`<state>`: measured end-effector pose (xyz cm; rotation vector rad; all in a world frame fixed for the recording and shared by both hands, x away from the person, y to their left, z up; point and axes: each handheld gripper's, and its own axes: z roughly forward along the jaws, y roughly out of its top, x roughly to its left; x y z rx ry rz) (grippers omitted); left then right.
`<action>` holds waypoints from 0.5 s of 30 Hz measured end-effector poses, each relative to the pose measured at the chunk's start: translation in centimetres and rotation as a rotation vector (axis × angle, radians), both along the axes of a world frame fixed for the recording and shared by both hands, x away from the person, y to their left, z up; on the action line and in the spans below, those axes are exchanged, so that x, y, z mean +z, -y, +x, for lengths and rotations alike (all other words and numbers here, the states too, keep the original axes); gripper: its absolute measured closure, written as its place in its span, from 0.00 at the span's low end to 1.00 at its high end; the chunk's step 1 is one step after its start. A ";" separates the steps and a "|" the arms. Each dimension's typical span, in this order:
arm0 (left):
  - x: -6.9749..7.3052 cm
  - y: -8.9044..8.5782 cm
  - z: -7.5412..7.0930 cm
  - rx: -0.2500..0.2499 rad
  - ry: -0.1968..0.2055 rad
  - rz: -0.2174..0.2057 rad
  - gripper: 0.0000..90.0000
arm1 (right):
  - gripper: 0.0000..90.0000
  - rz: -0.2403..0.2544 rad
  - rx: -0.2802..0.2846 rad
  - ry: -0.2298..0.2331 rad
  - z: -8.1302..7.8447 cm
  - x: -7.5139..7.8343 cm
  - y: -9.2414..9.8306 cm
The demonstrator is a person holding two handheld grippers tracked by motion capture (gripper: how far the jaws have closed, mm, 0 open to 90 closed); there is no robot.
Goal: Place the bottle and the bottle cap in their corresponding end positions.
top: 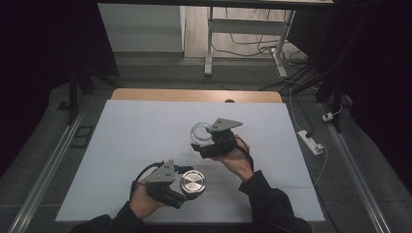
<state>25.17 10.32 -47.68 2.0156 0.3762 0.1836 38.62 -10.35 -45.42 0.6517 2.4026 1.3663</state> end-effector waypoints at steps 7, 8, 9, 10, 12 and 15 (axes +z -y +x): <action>-1.0 0.7 0.6 0.005 -0.008 0.017 0.23 | 0.17 -0.018 -0.019 0.001 1.2 -0.5 -0.5; -1.1 0.8 0.7 0.007 -0.010 0.023 0.23 | 0.17 -0.020 -0.022 -0.001 1.4 -0.6 -0.6; -1.3 0.9 0.9 0.010 -0.012 0.027 0.23 | 0.17 -0.024 -0.025 0.000 1.5 -0.6 -0.7; -1.5 1.0 1.0 0.012 -0.013 0.030 0.23 | 0.17 -0.026 -0.027 0.001 1.7 -0.7 -0.7; -1.8 1.2 1.2 0.018 -0.010 0.042 0.23 | 0.17 -0.029 -0.034 0.000 2.0 -0.8 -0.9; -2.2 1.3 1.6 0.027 -0.013 0.053 0.23 | 0.17 -0.032 -0.040 0.005 2.4 -0.9 -1.0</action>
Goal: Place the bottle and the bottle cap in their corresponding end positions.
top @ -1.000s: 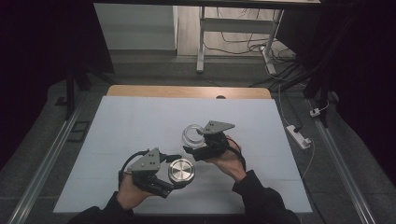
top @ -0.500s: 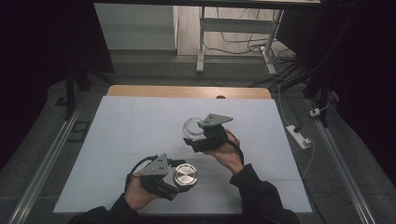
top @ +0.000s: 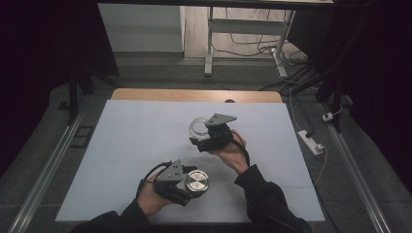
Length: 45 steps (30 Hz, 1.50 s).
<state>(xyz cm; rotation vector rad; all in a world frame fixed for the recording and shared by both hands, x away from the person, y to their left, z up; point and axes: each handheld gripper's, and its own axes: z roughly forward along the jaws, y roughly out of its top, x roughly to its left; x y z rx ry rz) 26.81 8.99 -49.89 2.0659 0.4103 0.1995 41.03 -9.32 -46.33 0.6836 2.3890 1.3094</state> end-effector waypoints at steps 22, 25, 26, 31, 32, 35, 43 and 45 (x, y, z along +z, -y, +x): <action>-2.3 1.3 2.6 0.051 -0.033 0.041 0.23 | 0.17 -0.053 -0.026 -0.030 1.9 -2.4 -1.1; -2.5 1.5 2.7 0.053 -0.034 0.057 0.23 | 0.17 -0.062 -0.024 -0.033 2.0 -2.8 -1.3; -2.7 1.6 2.8 0.057 -0.036 0.064 0.23 | 0.17 -0.064 -0.024 -0.035 2.0 -2.8 -1.3; -3.1 1.8 3.1 0.069 -0.057 0.105 0.23 | 0.17 -0.073 -0.023 -0.040 2.0 -3.2 -1.4; -3.1 1.9 3.1 0.073 -0.063 0.109 0.23 | 0.17 -0.075 -0.022 -0.041 2.0 -3.3 -1.4; -3.4 2.0 3.2 0.066 -0.078 0.130 0.23 | 0.17 -0.083 -0.020 -0.047 2.0 -3.5 -1.6; -3.8 2.3 3.2 0.064 -0.094 0.172 0.23 | 0.17 -0.091 -0.022 -0.073 2.2 -4.3 -1.7; -3.8 2.3 3.3 0.056 -0.095 0.196 0.23 | 0.17 -0.084 -0.022 -0.084 2.3 -4.4 -1.5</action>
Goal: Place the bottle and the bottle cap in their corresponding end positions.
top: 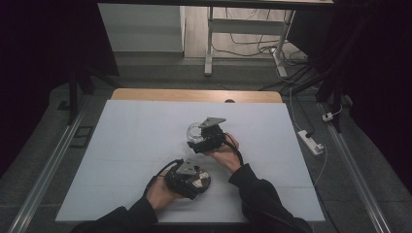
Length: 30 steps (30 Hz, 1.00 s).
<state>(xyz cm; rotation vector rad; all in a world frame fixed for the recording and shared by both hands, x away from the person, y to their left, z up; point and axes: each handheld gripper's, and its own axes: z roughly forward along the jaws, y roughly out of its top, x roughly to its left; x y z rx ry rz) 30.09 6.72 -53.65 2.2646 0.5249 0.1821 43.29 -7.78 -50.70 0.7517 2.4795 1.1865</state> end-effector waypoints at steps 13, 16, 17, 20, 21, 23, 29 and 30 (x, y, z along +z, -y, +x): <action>-0.3 -0.2 0.2 -0.013 -0.014 0.051 0.22 | 0.16 -0.004 0.002 0.000 0.0 0.0 0.0; -0.2 -0.3 0.2 0.011 -0.027 0.039 0.22 | 0.15 0.003 0.004 -0.003 0.0 0.0 0.0; -0.1 -0.5 0.2 0.011 -0.025 0.041 0.22 | 0.15 0.008 0.006 -0.010 0.0 0.0 0.0; 0.4 -1.1 0.2 0.022 -0.035 -0.019 0.18 | 0.12 0.023 0.014 -0.016 0.1 0.2 0.2; 0.6 -1.4 0.2 0.020 -0.040 -0.037 0.17 | 0.11 0.030 0.015 -0.015 0.0 0.3 0.2; 0.9 -1.8 0.2 0.026 -0.053 -0.066 0.15 | 0.10 0.036 0.019 -0.009 -0.1 0.6 0.3; 1.4 -2.9 -0.1 0.032 -0.087 -0.103 0.11 | 0.07 0.045 0.028 0.004 -0.5 1.5 0.6; 1.5 -2.9 -0.1 0.037 -0.090 -0.105 0.10 | 0.06 0.045 0.030 0.004 -0.6 1.6 0.7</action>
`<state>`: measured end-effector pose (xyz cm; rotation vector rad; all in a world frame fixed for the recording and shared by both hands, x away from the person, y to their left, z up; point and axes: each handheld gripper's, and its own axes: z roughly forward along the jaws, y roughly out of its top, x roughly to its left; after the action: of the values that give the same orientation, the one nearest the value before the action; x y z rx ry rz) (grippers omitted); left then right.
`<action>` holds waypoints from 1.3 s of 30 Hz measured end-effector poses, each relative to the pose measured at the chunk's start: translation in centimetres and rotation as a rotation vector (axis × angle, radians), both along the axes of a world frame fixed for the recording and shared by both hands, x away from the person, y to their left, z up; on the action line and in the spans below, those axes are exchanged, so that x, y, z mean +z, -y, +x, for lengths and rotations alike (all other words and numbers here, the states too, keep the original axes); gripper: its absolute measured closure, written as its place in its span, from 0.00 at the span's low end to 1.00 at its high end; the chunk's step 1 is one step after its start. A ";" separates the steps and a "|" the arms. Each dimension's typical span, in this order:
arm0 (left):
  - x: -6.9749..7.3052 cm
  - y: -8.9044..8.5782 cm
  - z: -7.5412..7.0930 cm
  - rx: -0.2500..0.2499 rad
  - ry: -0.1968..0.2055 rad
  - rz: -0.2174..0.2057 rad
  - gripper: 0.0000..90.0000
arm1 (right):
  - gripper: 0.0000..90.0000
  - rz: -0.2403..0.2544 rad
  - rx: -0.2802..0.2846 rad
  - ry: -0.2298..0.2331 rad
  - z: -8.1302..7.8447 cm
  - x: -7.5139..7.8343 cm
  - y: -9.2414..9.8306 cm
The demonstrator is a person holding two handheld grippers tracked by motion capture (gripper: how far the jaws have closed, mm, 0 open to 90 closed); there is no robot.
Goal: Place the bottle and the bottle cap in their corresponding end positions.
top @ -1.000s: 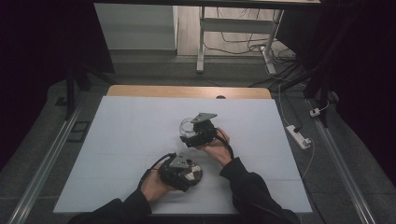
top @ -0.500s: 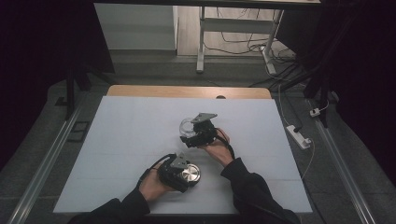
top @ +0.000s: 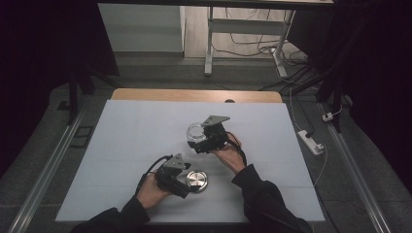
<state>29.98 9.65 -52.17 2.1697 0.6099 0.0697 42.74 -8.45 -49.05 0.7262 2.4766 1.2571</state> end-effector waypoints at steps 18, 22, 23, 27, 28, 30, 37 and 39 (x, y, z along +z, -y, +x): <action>1.7 -2.6 -0.9 0.056 0.006 -0.042 0.04 | 0.00 0.057 0.025 -0.016 -1.6 2.0 1.6; 2.0 -3.3 -0.9 0.060 0.003 -0.055 0.03 | 0.00 0.060 0.035 -0.011 -2.2 2.3 1.6; 2.0 -3.5 -1.0 0.064 0.002 -0.058 0.02 | 0.00 0.059 0.040 -0.008 -2.3 2.4 1.6; 2.2 -4.0 -1.1 0.073 0.003 -0.065 0.02 | 0.00 0.043 0.048 0.001 -2.9 2.4 1.7; 2.3 -4.1 -1.1 0.074 0.005 -0.067 0.01 | 0.00 0.039 0.050 0.000 -3.1 2.4 1.8; 2.3 -4.3 -1.1 0.074 0.003 -0.066 0.01 | 0.00 0.041 0.054 -0.005 -3.3 2.3 2.1; 2.5 -5.4 -1.3 0.088 0.003 -0.082 0.00 | 0.00 0.055 0.055 0.008 -4.3 2.5 3.1; 2.5 -5.8 -1.3 0.092 -0.004 -0.091 0.00 | 0.00 0.061 0.055 0.006 -4.5 2.5 3.3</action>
<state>28.63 15.41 -49.67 2.0540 0.7014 0.0852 38.28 -11.77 -46.52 0.6725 2.4792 1.3570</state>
